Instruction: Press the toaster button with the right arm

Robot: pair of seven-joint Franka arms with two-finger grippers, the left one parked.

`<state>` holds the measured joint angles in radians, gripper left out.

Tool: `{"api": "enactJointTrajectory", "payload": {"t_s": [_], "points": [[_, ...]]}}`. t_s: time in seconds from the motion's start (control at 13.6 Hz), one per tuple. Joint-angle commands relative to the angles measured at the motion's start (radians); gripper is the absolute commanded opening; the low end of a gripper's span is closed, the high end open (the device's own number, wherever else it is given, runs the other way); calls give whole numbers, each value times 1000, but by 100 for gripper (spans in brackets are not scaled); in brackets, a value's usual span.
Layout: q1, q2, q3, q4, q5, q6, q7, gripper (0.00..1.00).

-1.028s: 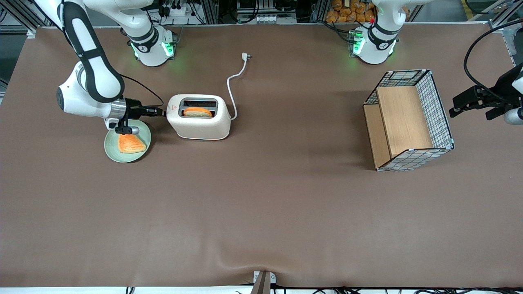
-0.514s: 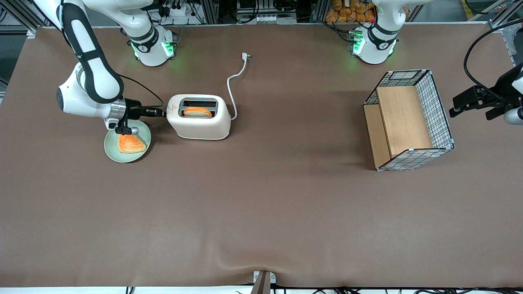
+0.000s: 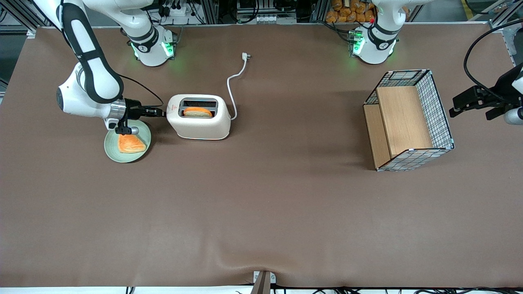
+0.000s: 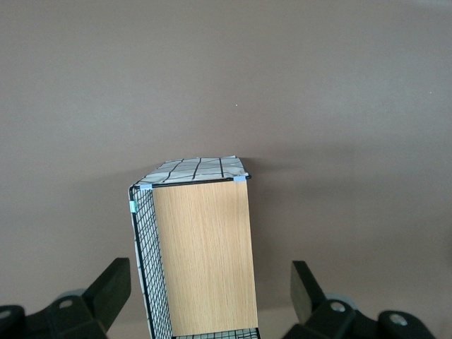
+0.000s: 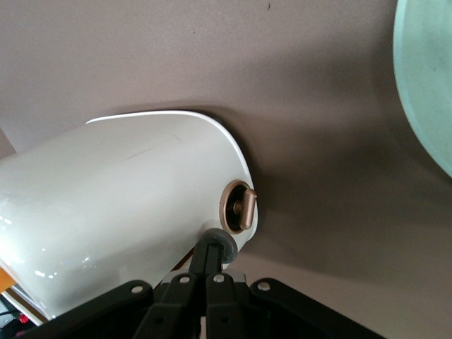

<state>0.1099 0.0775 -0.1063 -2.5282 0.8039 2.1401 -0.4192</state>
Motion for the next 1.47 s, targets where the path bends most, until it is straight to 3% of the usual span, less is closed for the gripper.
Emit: {"api": "enactJointTrajectory", "payload": {"t_s": [0.0,0.88,1.1,1.18,1.25,1.32,1.4], "points": [[-3,22,5,-23,40,72,-99,0],[-16,-21,-10,5,31,51,-113,0],[-16,-22,-41,54,-35,47,-110,0],[-16,-22,-59,84,-75,44,-105,24],[-16,-22,-72,113,-112,29,-102,63],[-16,-19,-81,150,-136,-12,-98,76],[-16,-19,-90,178,-155,-41,-98,100]]}}
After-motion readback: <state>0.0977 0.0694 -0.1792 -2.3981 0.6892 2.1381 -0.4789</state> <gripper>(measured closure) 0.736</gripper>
